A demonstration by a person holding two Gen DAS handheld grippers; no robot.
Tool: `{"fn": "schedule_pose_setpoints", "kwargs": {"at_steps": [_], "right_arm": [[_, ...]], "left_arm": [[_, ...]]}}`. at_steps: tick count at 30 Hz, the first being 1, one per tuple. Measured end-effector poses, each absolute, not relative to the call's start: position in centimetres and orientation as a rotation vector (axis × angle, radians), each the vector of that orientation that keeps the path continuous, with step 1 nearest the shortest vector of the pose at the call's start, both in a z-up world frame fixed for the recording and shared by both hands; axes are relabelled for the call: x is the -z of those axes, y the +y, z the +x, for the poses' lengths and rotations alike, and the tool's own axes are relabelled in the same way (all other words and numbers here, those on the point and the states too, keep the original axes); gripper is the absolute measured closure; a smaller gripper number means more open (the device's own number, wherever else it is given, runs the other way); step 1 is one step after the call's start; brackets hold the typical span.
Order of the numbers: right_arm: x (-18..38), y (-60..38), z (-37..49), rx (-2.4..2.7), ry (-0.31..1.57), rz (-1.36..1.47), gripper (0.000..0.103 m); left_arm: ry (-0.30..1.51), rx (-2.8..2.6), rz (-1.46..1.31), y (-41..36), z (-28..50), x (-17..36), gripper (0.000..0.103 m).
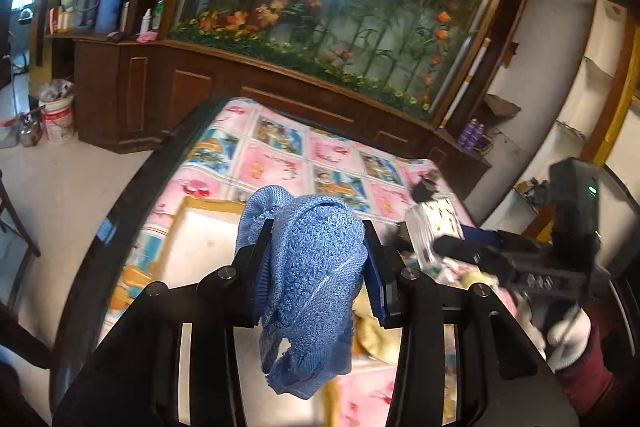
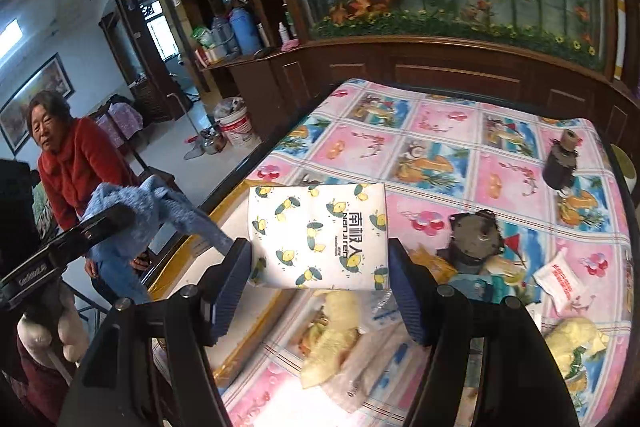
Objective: Organize soft objects
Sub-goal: 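Carry both items into the yellow-rimmed box and open both grippers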
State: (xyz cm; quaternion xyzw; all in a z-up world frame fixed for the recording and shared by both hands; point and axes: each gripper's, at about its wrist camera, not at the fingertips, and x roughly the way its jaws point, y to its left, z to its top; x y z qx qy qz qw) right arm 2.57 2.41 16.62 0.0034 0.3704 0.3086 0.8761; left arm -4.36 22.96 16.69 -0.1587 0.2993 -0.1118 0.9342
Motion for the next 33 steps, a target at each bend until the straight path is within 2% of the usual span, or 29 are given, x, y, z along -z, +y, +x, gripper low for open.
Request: {"fn": "schedule_pose_setpoints", "kwargs": {"at_steps": [6,13,16,24,33], "right_arm": [[-12.8,9.7,5.0,-0.673,0.813,-0.103,0.036],[-8.5,13.9,7.2,-0.674,0.864,-0.207,0.036],[-7.4,15.0,7.7,-0.662,0.856,-0.246,0.033],[-6.8,16.2,8.3,-0.669,0.852,-0.268,0.028],[-9.3,12.3,6.5,-0.634,0.822,-0.155,0.028]], "left_arm": [[0.734,0.179,-0.33,24.9,2.6,-12.7,0.064],[0.81,0.122,-0.323,25.9,7.0,-8.2,0.063],[0.836,0.112,-0.386,27.0,7.8,-6.7,0.058],[0.817,0.047,-0.424,29.0,6.7,-5.6,0.056],[0.858,-0.186,-0.176,27.9,3.1,-3.6,0.055]]}}
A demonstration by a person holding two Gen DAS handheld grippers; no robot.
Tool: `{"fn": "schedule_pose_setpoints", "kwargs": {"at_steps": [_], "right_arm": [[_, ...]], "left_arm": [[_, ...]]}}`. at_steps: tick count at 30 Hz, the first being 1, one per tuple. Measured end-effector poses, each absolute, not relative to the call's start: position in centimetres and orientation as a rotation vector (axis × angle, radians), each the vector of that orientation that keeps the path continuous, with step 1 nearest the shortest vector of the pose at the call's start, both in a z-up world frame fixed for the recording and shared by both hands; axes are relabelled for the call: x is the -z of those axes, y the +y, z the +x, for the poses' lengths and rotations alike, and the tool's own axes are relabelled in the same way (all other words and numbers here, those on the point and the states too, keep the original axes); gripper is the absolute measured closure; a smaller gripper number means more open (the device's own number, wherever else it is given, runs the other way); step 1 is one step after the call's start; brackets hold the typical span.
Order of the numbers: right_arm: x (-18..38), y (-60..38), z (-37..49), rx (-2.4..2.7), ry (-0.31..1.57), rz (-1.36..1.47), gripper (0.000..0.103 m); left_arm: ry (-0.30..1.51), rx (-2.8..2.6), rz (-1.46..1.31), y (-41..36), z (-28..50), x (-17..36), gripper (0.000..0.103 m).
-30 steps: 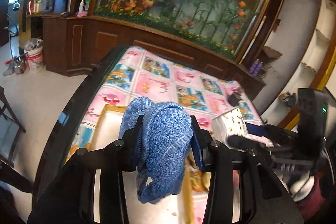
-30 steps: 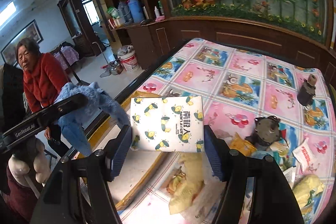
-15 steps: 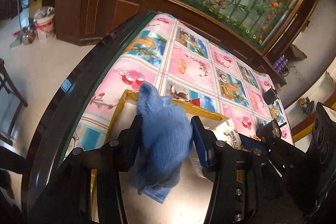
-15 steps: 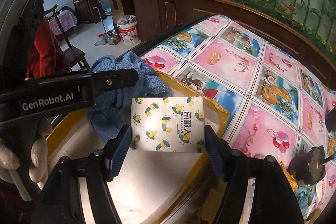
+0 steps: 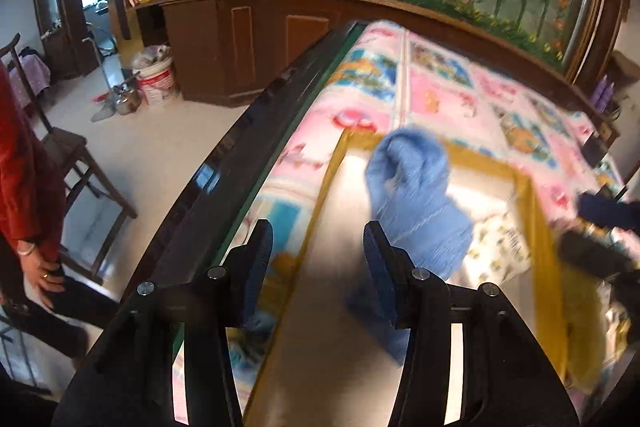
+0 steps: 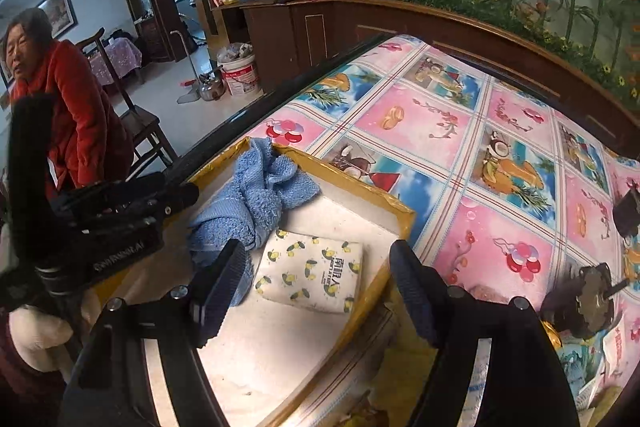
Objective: Organize soft objects
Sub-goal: 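Carry both items into the yellow-rimmed box and open both grippers, then move both grippers back over the pile of items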
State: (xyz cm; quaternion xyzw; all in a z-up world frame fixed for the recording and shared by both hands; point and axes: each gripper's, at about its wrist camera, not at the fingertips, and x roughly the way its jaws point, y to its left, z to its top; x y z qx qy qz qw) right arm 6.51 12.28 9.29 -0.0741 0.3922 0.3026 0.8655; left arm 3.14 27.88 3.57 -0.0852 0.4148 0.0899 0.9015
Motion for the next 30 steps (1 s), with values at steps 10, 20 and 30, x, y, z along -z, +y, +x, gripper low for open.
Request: {"fn": "schedule_pose_setpoints", "kwargs": {"at_steps": [10,20,30], "right_arm": [[-12.8,1.3,2.4,-0.533,0.806,0.033,0.028],[-11.4,-12.9,-0.5,-0.583,0.767,0.498,0.0],[-4.6,-19.5,-3.1,-0.391,0.863,0.546,0.0]], "left_arm": [[0.841,-0.252,-0.217,31.0,-0.4,-4.0,0.055],[0.761,0.076,-0.238,20.9,-3.1,-9.9,0.052],[0.896,0.248,-0.159,8.4,1.4,-6.8,0.052]]}}
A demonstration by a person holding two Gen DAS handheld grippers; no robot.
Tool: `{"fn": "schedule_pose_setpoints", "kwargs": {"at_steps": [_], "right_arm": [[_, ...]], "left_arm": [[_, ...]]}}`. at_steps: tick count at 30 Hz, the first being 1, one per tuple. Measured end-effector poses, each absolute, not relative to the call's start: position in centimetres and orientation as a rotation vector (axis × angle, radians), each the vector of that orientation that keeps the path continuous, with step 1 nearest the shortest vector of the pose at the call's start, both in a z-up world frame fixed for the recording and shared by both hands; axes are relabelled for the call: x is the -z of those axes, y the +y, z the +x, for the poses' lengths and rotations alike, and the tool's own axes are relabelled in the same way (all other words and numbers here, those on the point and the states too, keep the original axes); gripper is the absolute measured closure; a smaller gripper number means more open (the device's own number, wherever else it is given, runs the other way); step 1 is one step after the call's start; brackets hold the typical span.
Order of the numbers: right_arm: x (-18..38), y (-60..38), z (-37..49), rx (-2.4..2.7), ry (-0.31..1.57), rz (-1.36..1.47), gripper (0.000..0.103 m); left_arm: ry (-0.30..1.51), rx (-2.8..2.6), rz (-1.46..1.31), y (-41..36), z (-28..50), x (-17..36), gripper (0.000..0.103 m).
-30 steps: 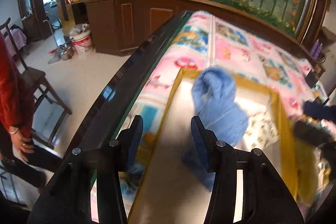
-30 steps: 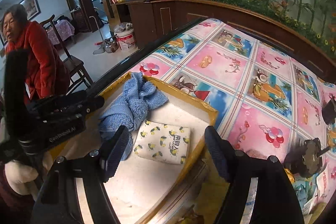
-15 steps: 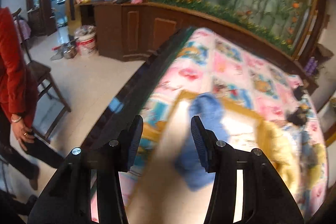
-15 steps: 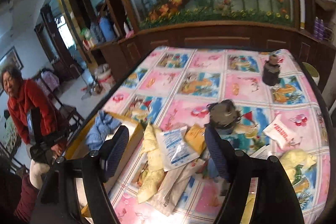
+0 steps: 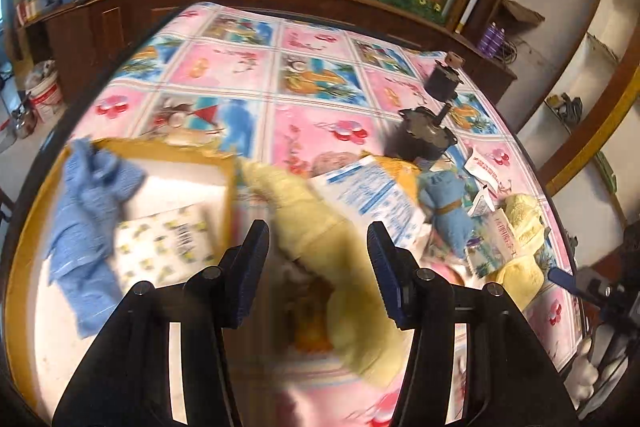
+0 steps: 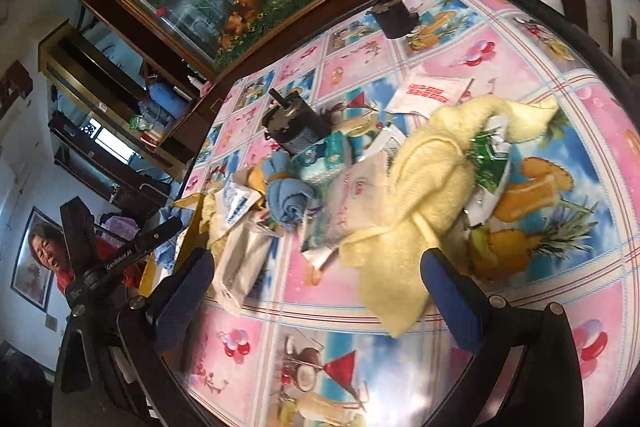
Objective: Organize soft objects
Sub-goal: 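Move both grippers back over the pile of items, then grasp the white packet with blue print with the left gripper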
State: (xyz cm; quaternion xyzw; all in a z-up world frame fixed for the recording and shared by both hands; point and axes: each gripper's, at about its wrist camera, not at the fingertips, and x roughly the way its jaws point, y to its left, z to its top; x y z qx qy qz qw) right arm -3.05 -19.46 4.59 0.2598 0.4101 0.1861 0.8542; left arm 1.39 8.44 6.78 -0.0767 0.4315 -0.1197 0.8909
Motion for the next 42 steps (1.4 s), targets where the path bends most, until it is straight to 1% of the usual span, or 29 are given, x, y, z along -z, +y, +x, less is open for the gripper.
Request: {"fn": "schedule_pose_setpoints", "kwargs": {"at_steps": [7,10,11,12,14,15,22,28,31,32,33,34,35,36,38,40,41,42], "right_arm": [[-3.8,-20.1,-3.4,-0.394,0.846,0.518,0.0],[-3.6,-20.1,-3.3,-0.401,0.848,0.521,0.0],[-3.5,-20.1,-3.2,-0.4,0.849,0.516,0.0],[-3.5,-20.1,-3.2,-0.398,0.848,0.508,0.0],[-3.4,-20.0,-3.2,-0.389,0.845,0.496,0.0],[-3.4,-20.1,-3.2,-0.386,0.843,0.494,0.0],[-3.1,-20.4,-3.0,-0.376,0.84,0.511,0.0],[-3.4,-20.8,-3.4,-0.36,0.828,0.49,0.0],[-3.3,-20.7,-3.2,-0.36,0.828,0.487,0.0],[-3.3,-20.7,-3.2,-0.364,0.831,0.489,0.0],[-3.3,-20.6,-3.1,-0.37,0.832,0.493,0.0],[-3.3,-20.6,-3.1,-0.37,0.832,0.493,0.0],[-3.3,-20.4,-3.1,-0.373,0.832,0.493,0.0],[-3.3,-20.3,-3.1,-0.375,0.832,0.492,0.0],[-3.3,-20.3,-3.0,-0.371,0.831,0.487,0.0],[-3.3,-20.3,-3.0,-0.362,0.827,0.483,0.0],[-3.3,-20.5,-3.0,-0.36,0.826,0.485,0.0],[-3.3,-20.6,-3.0,-0.357,0.825,0.487,0.0]], "left_arm": [[0.958,0.223,-0.062,3.6,6.7,-5.0,0.052],[0.967,0.228,-0.002,2.2,7.1,-4.3,0.052],[0.957,0.233,0.01,2.0,6.8,-4.4,0.054],[0.952,0.252,0.003,2.1,6.5,-4.6,0.069],[0.944,0.286,-0.002,2.1,5.9,-5.1,0.086],[0.937,0.303,0.0,2.1,5.6,-5.4,0.091],[0.944,0.403,-0.091,3.3,3.9,-5.3,0.095],[0.9,0.457,-0.241,6.0,2.5,-6.9,0.095],[0.929,0.425,-0.287,6.8,3.6,-6.7,0.095],[0.954,0.406,-0.294,6.8,4.3,-6.4,0.091],[0.976,0.395,-0.296,6.7,4.9,-6.0,0.081],[0.994,0.382,-0.291,6.5,5.3,-5.7,0.076],[1.012,0.356,-0.277,6.1,5.9,-5.3,0.065],[1.021,0.339,-0.257,5.6,6.3,-5.1,0.06],[1.022,0.319,-0.195,4.5,6.9,-4.8,0.059],[1.025,0.29,-0.141,3.5,7.4,-4.6,0.052],[1.021,0.281,-0.124,3.0,7.5,-4.5,0.045],[1.016,0.27,-0.103,2.6,7.6,-4.4,0.043]]}}
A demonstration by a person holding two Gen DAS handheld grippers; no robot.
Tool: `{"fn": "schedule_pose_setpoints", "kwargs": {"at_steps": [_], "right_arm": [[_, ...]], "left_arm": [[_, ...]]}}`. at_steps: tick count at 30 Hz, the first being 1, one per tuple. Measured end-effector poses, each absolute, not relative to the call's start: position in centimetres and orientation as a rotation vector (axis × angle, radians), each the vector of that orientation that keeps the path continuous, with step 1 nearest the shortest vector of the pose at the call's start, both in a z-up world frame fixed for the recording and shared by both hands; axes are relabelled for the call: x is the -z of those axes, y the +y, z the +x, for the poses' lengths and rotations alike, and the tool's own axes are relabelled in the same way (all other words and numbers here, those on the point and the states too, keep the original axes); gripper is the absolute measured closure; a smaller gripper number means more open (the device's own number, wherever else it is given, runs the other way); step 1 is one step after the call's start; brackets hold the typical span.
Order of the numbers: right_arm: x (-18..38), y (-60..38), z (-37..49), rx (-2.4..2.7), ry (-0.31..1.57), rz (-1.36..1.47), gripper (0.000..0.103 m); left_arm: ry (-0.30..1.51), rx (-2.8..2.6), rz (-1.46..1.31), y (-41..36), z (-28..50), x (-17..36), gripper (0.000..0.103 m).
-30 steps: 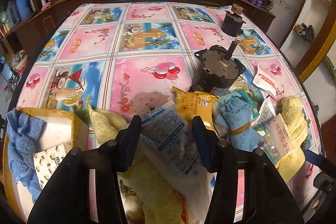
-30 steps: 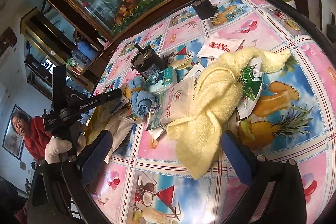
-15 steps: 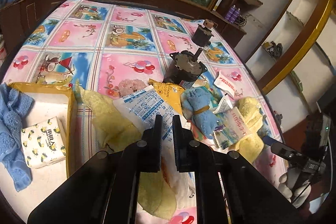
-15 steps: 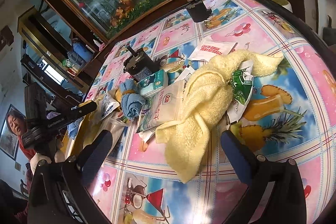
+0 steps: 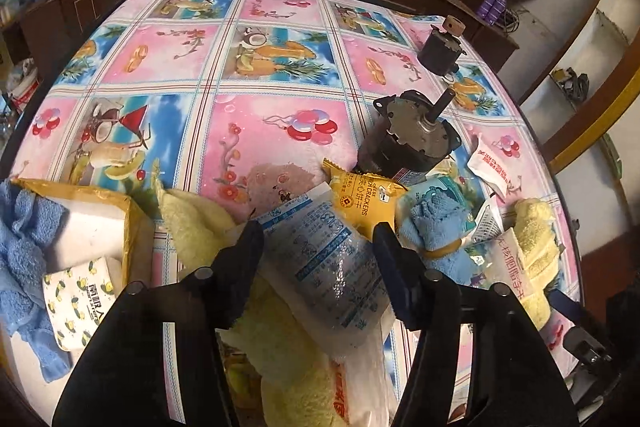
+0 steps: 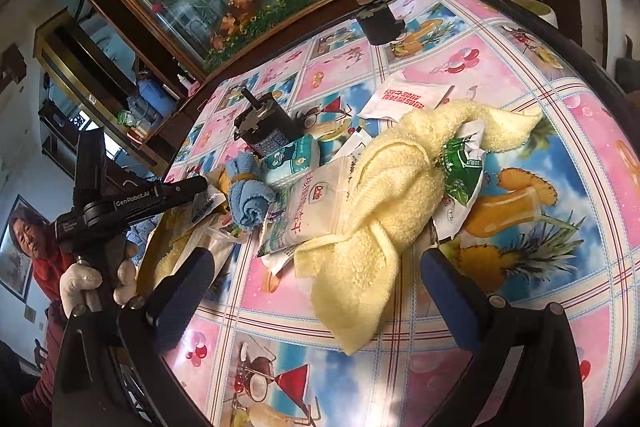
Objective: Organize soft objects
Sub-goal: 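Grasp the white packet with blue print with the left gripper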
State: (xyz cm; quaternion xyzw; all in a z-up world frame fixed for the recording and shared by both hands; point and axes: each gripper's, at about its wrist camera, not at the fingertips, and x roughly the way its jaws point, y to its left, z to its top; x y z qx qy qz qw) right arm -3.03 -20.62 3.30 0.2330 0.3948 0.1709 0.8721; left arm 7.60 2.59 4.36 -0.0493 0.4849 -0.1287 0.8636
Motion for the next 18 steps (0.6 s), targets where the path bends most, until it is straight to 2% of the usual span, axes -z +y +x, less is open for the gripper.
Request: {"fn": "schedule_pose_setpoints", "kwargs": {"at_steps": [7,8,9,13,18], "right_arm": [[-3.5,-22.4,-2.5,-0.323,0.81,0.511,0.0],[-3.5,-22.9,-2.4,-0.316,0.806,0.525,0.0],[-3.5,-23.2,-2.3,-0.31,0.805,0.535,0.0],[-3.4,-23.6,-1.4,-0.292,0.827,0.55,0.0],[-3.7,-22.4,-0.9,-0.321,0.825,0.541,0.0]], "left_arm": [[1.009,0.263,0.011,1.3,7.5,-3.6,0.043],[1.005,0.295,-0.006,1.6,7.4,-3.6,0.052],[0.997,0.337,-0.027,2.0,7.3,-3.7,0.071],[0.989,0.401,-0.053,2.5,6.9,-4.2,0.087],[0.982,0.45,-0.128,3.6,6.6,-4.8,0.091]]}}
